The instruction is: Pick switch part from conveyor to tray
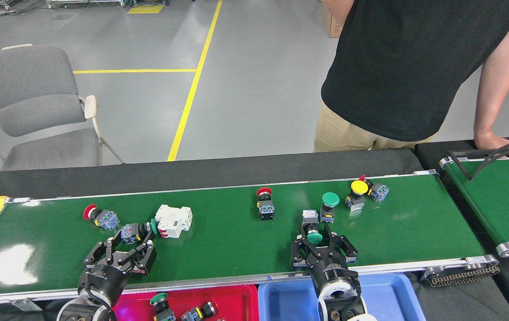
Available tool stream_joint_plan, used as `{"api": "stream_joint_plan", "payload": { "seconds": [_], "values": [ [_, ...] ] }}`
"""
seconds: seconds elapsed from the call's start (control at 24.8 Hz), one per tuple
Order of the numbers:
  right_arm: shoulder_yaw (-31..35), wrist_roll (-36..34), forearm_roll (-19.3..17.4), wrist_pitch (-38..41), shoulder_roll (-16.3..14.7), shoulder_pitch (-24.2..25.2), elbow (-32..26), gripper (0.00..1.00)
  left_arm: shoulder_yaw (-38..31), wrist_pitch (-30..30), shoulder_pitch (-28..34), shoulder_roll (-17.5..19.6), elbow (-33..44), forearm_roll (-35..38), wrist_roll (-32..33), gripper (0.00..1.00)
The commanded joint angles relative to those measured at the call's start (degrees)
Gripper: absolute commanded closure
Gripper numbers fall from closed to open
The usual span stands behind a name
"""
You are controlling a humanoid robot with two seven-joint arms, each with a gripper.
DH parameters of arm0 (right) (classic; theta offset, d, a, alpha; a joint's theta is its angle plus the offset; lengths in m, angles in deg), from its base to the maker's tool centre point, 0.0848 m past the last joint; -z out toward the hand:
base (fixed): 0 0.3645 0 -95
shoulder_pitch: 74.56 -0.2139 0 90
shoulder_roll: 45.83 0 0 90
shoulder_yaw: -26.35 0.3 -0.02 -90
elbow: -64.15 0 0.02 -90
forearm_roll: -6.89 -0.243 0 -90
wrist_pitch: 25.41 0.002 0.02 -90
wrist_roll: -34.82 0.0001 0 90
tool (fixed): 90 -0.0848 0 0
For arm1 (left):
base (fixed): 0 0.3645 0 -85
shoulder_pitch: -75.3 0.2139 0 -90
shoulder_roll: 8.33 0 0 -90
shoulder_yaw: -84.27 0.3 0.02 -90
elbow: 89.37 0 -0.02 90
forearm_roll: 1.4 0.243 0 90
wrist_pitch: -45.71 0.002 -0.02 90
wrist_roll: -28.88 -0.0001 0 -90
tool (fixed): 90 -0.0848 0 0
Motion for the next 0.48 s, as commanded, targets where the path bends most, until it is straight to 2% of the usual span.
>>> {"api": "stream_joint_plan", "payload": {
  "seconds": [0.0,0.08,0.2,0.32,0.44],
  "values": [
    [-0.28,-0.28,0.01,0.67,-0.02,-1.12,-0.93,0.94,0.04,-0.50,-0.63,0.17,0.76,-0.36,-0.57,0.81],
    [-2.48,-0.98,0.01,1.90,-0.37,-1.12,-1.81,0.94,0.04,-0.59,-0.37,0.17,1.02,-0.62,-0.57,0.83],
    [-6.26,-1.95,-0.08,12.36,-2.57,-0.16,-6.12,0.93,0.13,-1.82,1.21,0.26,3.31,-1.59,-0.57,0.83],
    [-7.22,-2.30,0.01,26.58,-3.45,2.48,-10.86,0.91,0.13,-8.05,6.56,0.17,12.18,-1.68,-0.57,0.82],
    [-10.21,-2.39,0.01,36.53,-3.36,2.74,-11.13,0.82,0.13,-16.67,13.52,-0.09,21.42,-1.94,-0.48,0.73]
  ]
}}
